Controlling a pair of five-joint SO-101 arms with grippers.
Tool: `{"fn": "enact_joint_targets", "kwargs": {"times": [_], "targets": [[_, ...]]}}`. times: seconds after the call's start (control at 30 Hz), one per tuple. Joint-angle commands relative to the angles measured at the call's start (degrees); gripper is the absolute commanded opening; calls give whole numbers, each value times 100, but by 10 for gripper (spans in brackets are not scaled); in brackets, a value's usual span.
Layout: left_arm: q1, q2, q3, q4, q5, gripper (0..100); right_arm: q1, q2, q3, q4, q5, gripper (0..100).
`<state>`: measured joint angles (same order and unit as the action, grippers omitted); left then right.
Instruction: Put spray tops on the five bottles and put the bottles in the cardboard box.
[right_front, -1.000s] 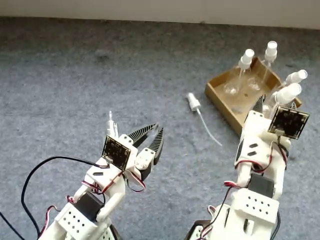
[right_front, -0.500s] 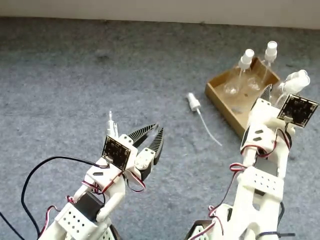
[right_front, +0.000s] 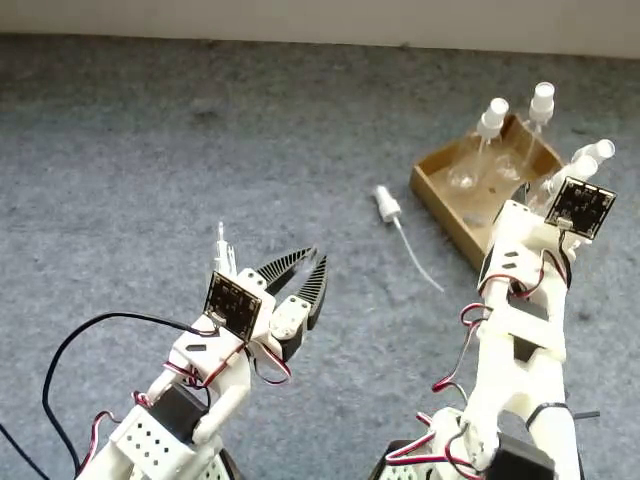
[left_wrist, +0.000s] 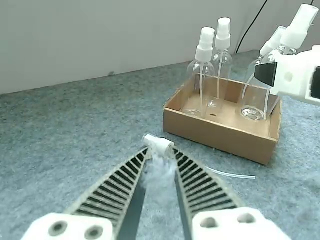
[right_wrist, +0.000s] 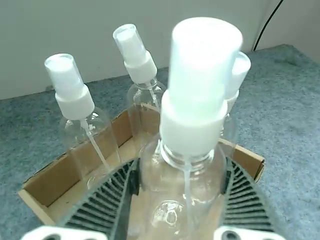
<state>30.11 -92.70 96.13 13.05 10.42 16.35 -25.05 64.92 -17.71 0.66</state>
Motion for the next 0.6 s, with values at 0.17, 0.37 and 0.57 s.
{"fn": "enact_joint_targets", "kwargs": {"times": [0.17,0.37,0.57], "targets": [[-92,-75,145,-97,53,6,-374,629,-549,-831,-18,177],[-92,-75,145,-97,53,6,-356,1411,-1279,-778,-18,177],[-92,-75,145,-97,53,6,-347,1824,-1560,-813,-18,177]]}}
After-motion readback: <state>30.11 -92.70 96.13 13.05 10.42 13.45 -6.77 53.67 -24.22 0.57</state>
